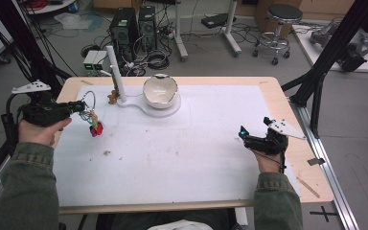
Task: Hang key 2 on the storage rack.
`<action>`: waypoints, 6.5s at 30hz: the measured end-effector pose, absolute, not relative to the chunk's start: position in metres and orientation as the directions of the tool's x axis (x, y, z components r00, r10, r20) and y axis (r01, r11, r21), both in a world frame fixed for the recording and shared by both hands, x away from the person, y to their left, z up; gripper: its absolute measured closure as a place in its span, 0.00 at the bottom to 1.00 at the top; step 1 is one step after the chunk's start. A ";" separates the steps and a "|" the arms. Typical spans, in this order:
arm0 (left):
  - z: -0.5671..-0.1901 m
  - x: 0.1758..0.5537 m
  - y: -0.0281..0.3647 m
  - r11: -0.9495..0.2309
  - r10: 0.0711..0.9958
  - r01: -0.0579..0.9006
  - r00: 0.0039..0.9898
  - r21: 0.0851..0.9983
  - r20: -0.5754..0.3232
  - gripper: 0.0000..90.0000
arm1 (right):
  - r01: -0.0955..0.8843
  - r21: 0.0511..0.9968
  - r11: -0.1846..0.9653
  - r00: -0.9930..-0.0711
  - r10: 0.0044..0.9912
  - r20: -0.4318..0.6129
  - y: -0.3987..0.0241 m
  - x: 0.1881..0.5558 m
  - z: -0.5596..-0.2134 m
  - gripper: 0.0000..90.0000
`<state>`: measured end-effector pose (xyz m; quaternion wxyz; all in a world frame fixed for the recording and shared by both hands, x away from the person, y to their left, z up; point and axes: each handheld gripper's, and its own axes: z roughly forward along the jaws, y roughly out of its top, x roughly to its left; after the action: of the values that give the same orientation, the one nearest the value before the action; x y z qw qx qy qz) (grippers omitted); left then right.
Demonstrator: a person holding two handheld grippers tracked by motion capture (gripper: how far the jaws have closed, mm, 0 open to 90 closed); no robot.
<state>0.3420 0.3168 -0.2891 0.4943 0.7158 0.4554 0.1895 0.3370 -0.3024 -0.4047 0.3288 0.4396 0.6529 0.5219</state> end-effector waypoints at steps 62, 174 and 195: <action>-0.235 0.416 0.273 -0.123 0.779 0.405 0.605 0.906 -0.165 0.94 | 0.231 0.970 0.071 -0.404 0.914 0.029 -0.303 0.337 -0.405 0.01; -0.289 0.411 0.293 0.074 0.916 0.387 0.339 0.919 -0.216 0.02 | 0.235 0.970 0.066 -0.396 0.917 0.033 -0.305 0.333 -0.406 0.01; -0.321 0.383 0.308 0.074 0.931 0.396 0.301 0.915 -0.206 0.02 | 0.234 0.969 0.073 -0.395 0.918 0.027 -0.305 0.333 -0.406 0.01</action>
<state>0.3831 0.3083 -0.3210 0.5071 0.6273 0.5290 0.2636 0.3331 -0.3051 -0.4056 0.3292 0.4403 0.6542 0.5194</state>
